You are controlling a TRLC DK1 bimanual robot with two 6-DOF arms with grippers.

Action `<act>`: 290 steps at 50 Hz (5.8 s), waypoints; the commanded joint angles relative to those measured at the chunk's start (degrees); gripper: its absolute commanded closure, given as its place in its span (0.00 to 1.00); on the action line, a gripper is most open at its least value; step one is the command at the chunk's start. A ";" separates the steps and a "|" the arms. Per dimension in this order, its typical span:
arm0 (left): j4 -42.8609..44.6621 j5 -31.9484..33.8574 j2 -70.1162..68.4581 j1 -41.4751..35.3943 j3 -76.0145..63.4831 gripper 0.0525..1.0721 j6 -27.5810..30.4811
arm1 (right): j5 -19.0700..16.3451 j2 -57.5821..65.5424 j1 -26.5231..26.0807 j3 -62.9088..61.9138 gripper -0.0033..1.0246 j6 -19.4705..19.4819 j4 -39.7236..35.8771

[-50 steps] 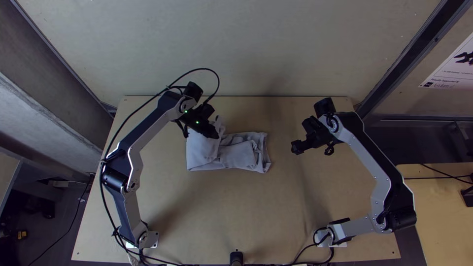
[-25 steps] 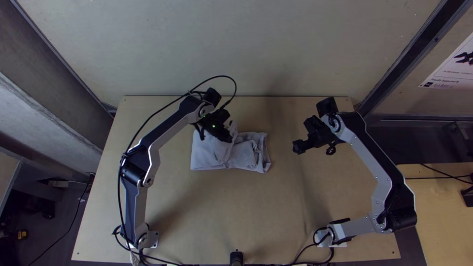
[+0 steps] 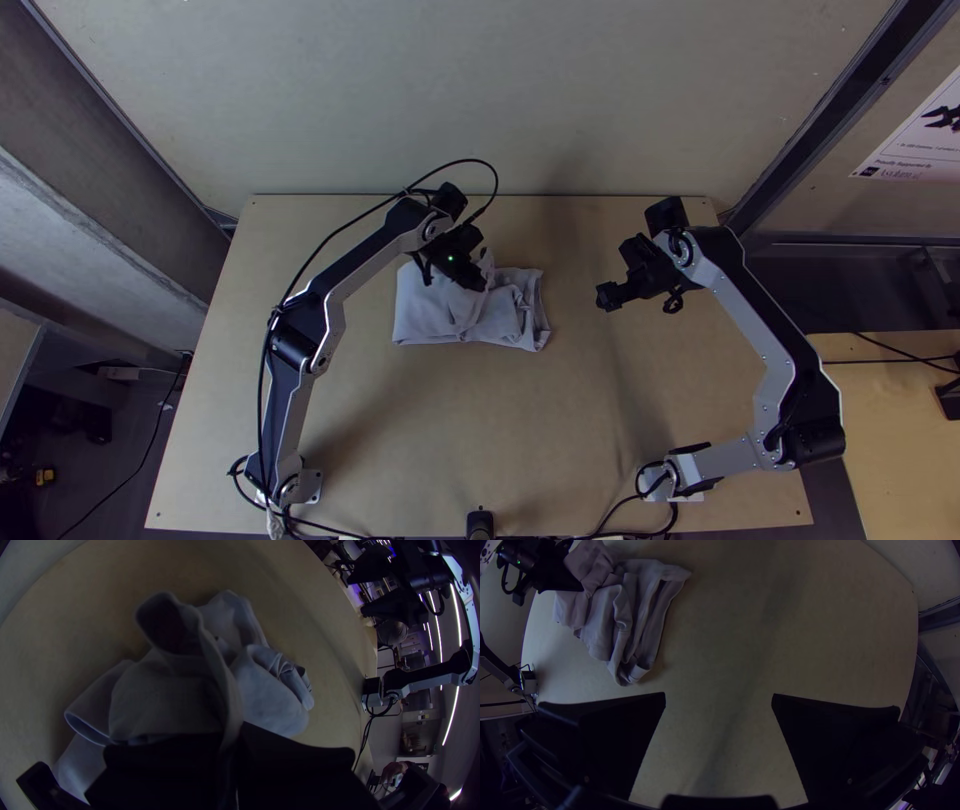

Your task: Fold the t-shirt

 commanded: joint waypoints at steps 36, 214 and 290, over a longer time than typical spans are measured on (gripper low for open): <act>0.74 1.11 4.50 -4.62 5.81 0.04 -3.34 | -0.09 0.69 -1.62 1.00 0.05 -1.76 0.10; 38.09 -19.20 -16.86 -12.53 -26.53 0.05 -1.67 | -0.09 -7.22 1.02 -2.17 0.05 0.52 0.01; 52.07 -26.40 -69.95 10.24 -71.00 0.05 11.16 | 17.31 -41.41 -3.20 -24.32 0.05 6.06 25.59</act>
